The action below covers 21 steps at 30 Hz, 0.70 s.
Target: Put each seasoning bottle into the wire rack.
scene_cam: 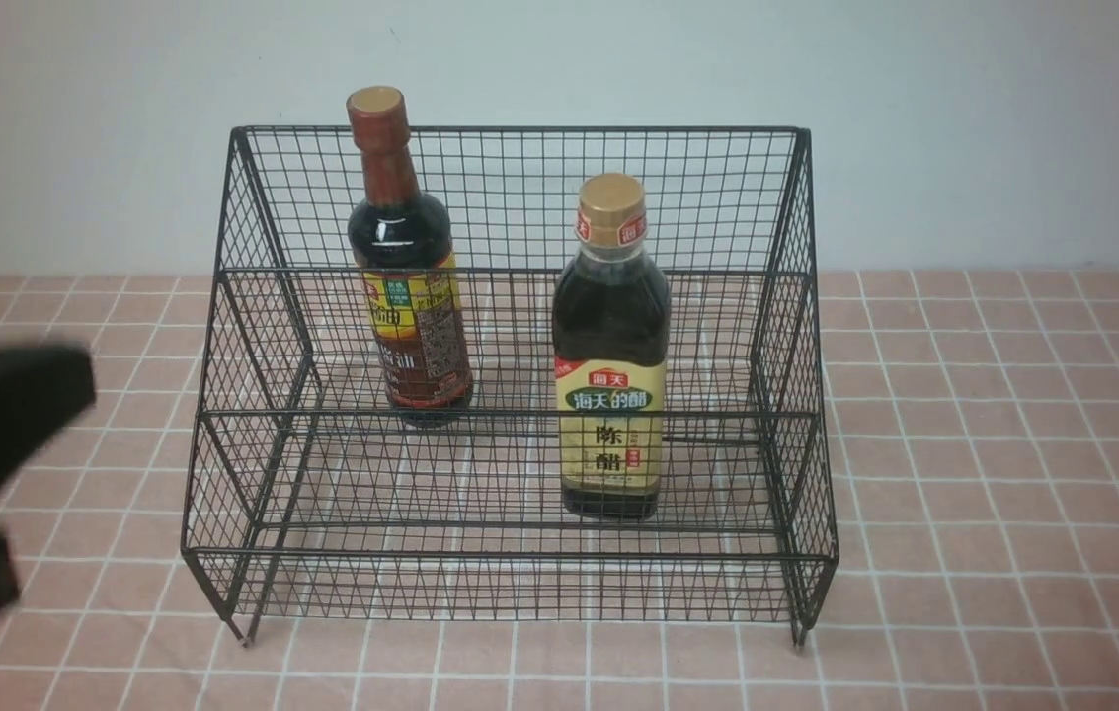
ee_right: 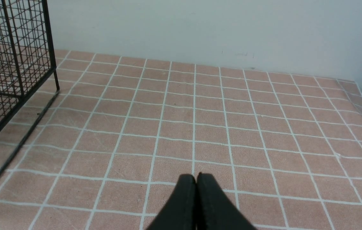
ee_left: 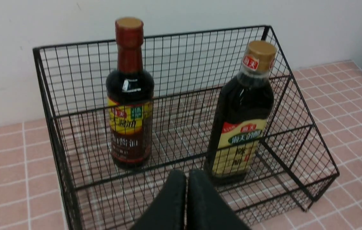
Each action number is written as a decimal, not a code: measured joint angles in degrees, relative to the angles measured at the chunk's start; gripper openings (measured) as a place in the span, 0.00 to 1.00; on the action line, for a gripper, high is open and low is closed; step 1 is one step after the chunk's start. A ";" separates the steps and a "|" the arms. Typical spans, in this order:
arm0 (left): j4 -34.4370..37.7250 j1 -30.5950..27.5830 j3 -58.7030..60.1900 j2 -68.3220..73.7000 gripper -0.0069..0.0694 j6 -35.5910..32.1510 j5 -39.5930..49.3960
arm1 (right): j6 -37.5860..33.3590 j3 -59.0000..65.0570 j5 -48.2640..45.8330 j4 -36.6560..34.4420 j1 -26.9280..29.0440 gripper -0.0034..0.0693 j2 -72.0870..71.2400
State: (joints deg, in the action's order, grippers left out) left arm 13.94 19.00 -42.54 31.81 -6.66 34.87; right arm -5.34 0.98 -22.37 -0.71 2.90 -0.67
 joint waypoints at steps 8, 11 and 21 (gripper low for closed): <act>-1.35 0.00 0.74 -4.51 0.08 0.00 2.84 | 0.00 0.00 0.00 0.05 0.00 0.03 0.00; -4.90 0.00 1.11 -5.72 0.08 1.15 2.84 | 0.00 0.00 0.00 0.05 0.00 0.03 0.00; -19.48 -8.36 21.91 -23.75 0.08 12.72 -5.36 | 0.00 0.00 0.00 0.05 0.00 0.03 0.00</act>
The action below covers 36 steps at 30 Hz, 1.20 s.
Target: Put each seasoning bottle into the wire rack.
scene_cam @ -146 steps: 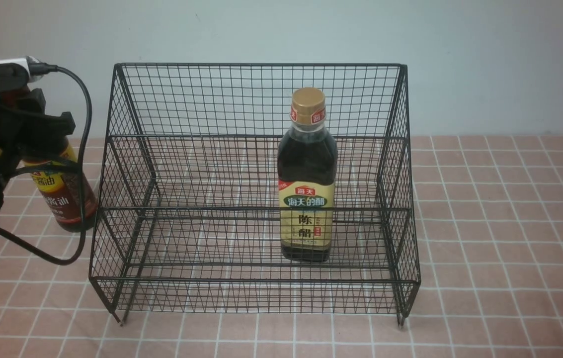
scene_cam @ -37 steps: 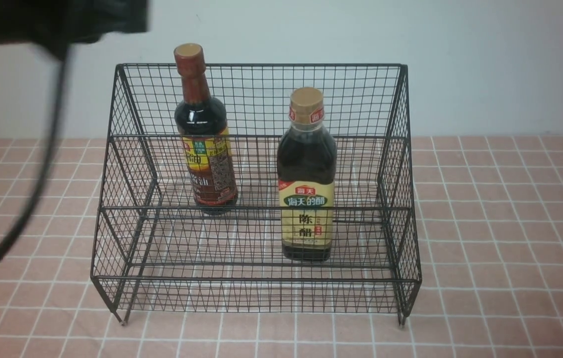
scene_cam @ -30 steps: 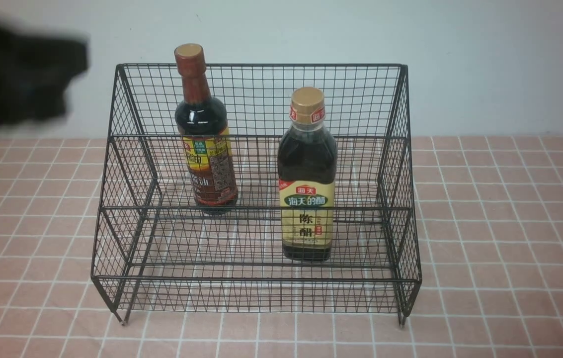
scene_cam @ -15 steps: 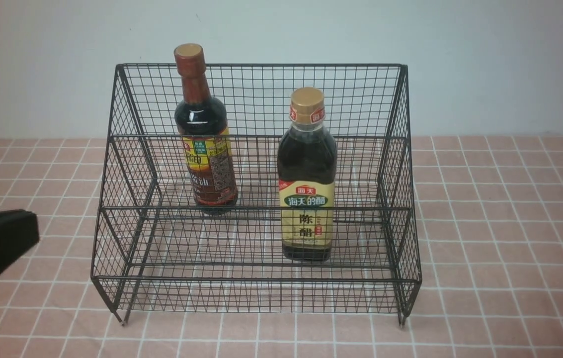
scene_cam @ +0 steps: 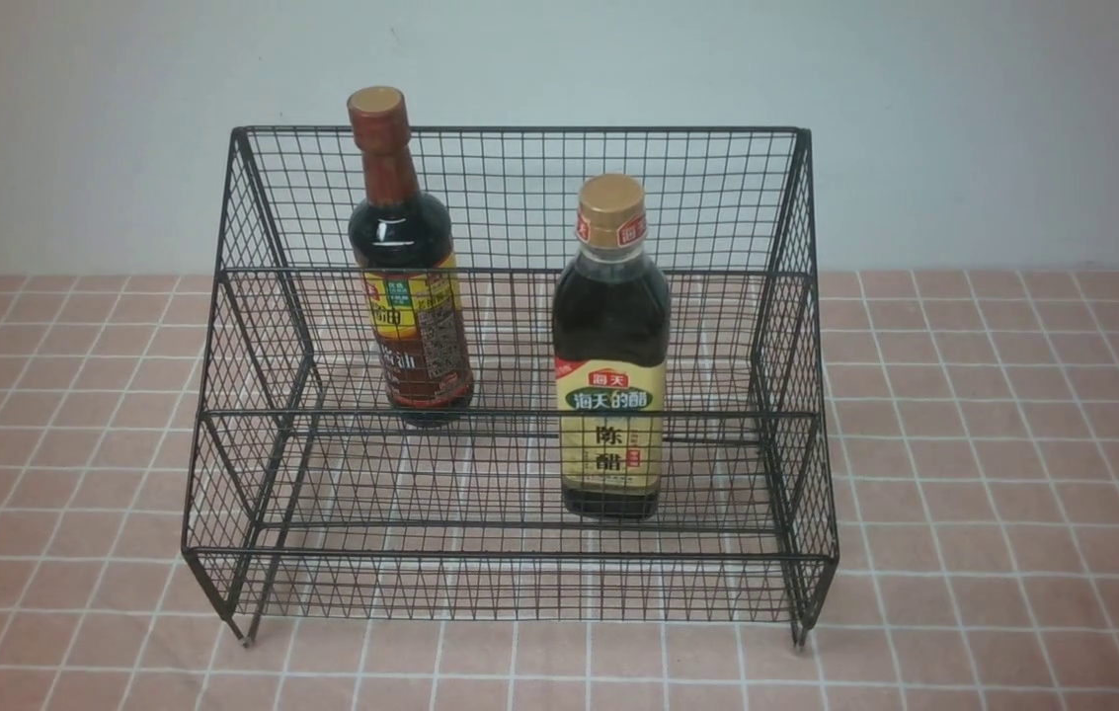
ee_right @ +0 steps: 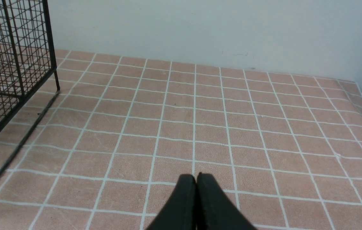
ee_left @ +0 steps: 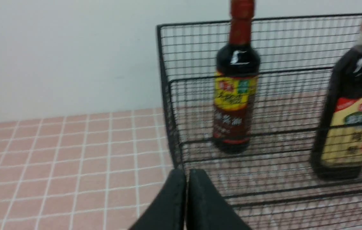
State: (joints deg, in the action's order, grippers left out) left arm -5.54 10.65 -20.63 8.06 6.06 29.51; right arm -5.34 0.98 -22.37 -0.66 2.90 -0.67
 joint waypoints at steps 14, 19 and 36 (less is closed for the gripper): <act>5.13 -7.97 21.59 -8.75 0.08 -8.67 -5.15 | 0.00 0.00 0.06 0.06 0.00 0.03 0.00; 6.80 -7.32 21.76 -8.75 0.08 -4.61 -6.11 | 0.00 0.00 0.06 0.12 0.00 0.03 0.00; 6.86 -5.34 21.98 -8.75 0.08 -4.04 -7.30 | 0.00 0.00 0.06 0.12 0.00 0.03 0.00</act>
